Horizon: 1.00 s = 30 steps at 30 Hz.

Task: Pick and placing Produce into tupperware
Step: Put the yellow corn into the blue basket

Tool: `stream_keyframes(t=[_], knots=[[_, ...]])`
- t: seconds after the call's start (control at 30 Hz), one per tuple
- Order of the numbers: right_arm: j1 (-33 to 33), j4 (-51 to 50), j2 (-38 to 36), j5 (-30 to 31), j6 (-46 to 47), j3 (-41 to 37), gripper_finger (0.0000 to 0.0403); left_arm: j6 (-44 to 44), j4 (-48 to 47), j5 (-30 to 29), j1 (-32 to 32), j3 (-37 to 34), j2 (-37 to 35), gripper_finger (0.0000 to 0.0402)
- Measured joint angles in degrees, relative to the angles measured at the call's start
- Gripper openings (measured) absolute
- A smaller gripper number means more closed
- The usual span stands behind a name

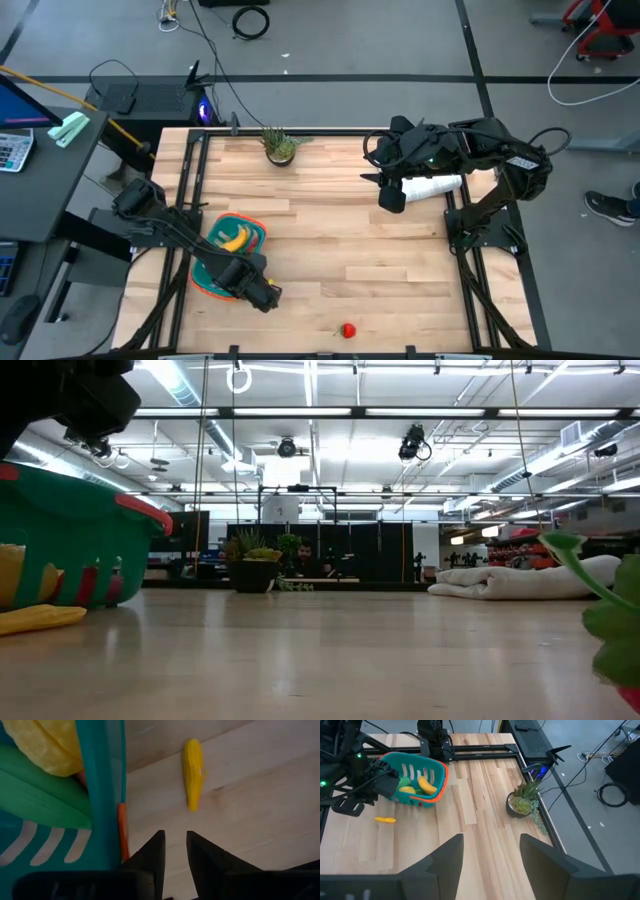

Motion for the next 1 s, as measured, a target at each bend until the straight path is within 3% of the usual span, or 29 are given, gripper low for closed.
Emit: stream_keyframes(t=[0.27,0.4,0.67,0.83,1.0], knots=[[0.0,0.4,0.0,0.0,0.5,0.0,0.0203,-2.2,8.8,-0.2,0.1,0.0,0.0,0.0078],[0.0,0.4,0.0,0.0,1.5,0.0,0.0203,-1.5,8.2,-1.7,0.2,0.0,0.0,0.0077],[0.0,0.4,0.0,0.0,1.8,0.0,0.0203,7.1,7.3,-4.7,0.2,0.0,0.9,0.0080],[0.0,0.4,0.0,0.0,2.1,0.0,0.0203,9.0,7.1,-4.8,0.8,0.0,2.1,0.0101],[0.0,0.4,0.0,0.0,2.1,0.0,0.0203,9.0,6.4,-4.8,1.1,-0.1,3.6,0.0148]])
